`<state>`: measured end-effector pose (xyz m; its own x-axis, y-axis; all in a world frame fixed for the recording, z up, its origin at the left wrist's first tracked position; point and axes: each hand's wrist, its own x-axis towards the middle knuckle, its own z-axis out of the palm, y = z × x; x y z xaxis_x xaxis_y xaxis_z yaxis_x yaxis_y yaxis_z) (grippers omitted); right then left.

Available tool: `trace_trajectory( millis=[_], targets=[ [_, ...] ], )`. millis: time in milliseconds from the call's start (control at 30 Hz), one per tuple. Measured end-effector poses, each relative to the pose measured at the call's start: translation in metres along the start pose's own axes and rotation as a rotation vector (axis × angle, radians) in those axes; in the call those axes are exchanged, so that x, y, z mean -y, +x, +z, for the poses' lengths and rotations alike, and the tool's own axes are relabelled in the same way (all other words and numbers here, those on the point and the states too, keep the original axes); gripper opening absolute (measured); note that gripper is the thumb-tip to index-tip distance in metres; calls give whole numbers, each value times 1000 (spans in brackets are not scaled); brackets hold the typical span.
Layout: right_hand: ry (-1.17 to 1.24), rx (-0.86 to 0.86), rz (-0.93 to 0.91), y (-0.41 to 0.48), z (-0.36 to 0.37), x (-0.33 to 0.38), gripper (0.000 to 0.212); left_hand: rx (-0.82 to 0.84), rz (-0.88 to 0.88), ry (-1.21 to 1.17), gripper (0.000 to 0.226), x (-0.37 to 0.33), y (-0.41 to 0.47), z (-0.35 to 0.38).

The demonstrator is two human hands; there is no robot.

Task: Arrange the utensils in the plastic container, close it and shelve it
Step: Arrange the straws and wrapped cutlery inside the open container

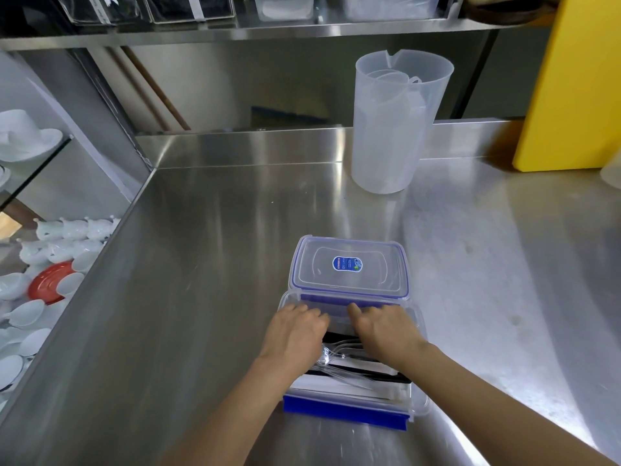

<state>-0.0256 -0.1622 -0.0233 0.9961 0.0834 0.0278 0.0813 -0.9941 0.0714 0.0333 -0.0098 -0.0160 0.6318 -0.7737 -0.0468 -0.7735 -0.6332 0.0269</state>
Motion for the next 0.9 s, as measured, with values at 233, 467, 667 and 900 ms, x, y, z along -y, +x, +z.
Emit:
trace_trajectory(
  millis=[233,467,667,900],
  targets=[
    [390,88,-77,-2,-19,-9,10,-137,-9,-274,20,5,-1,-4],
    [310,303,-224,-10,-20,-11,20,-214,4,-457,17,21,-3,-9],
    [195,288,-158,-9,-14,-5,23,-228,8,-453,15,21,-3,-7],
    [142,227,-125,-10,-8,0,24,-50,185,-208,36,21,-10,-6]
  ],
)
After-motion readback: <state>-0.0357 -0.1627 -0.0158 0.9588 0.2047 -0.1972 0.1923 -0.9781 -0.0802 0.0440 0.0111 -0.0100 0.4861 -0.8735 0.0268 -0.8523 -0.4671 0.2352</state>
